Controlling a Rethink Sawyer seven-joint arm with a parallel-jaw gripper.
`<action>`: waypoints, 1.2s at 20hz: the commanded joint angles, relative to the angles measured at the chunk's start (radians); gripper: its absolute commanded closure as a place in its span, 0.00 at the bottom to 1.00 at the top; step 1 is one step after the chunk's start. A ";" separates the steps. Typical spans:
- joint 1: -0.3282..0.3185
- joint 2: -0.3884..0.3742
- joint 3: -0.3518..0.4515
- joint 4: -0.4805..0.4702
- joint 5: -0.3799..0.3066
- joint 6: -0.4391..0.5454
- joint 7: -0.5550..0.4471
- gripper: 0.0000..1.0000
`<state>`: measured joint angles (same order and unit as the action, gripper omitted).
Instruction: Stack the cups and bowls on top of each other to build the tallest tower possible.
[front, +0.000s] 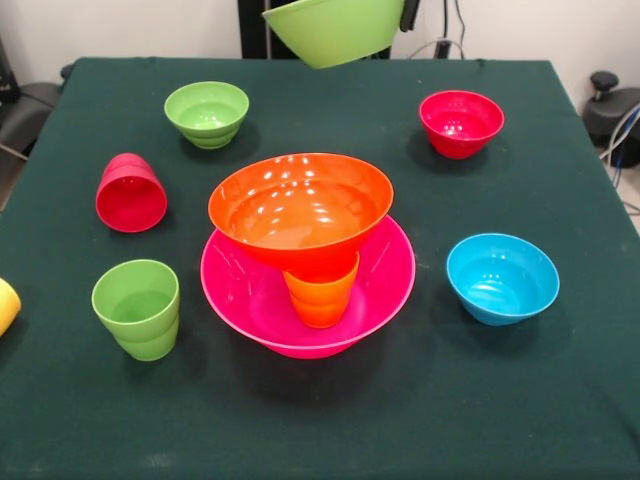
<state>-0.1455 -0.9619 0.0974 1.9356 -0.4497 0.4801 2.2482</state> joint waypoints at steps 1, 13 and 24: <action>0.024 0.027 0.030 0.011 0.038 -0.029 0.090 1.00; -0.080 0.025 0.071 -0.005 0.085 0.018 -0.039 1.00; -0.283 0.131 0.256 -0.096 -0.032 0.094 -0.305 1.00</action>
<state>-0.3644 -0.9257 0.2008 1.9222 -0.3813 0.4801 2.2482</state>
